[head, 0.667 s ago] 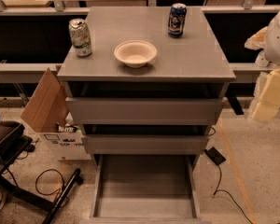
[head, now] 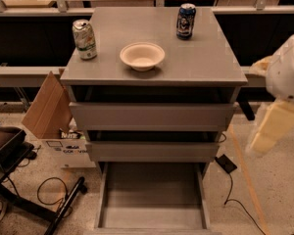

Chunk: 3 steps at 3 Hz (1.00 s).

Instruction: Close bottom drawer

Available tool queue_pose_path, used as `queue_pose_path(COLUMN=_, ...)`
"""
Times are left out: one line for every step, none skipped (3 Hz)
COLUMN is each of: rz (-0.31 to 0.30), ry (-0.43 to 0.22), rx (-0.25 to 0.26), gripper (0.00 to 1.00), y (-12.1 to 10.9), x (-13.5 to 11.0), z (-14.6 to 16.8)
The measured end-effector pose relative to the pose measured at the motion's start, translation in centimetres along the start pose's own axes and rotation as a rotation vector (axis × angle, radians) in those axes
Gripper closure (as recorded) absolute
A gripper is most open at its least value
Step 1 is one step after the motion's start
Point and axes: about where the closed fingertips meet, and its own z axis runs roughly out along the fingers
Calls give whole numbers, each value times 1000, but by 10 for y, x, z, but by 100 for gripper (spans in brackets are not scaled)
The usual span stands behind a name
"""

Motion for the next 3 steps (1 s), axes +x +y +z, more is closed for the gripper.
queue_pose_path(rz=89, ry=-74, rx=-20, gripper=0, y=37, x=8, z=50)
queue_pose_path(rz=198, ry=-81, rx=-83, gripper=0, y=79, x=39, z=158)
queue_pose_path(rz=247, ry=-46, rx=-149, gripper=0, y=120, x=51, z=244)
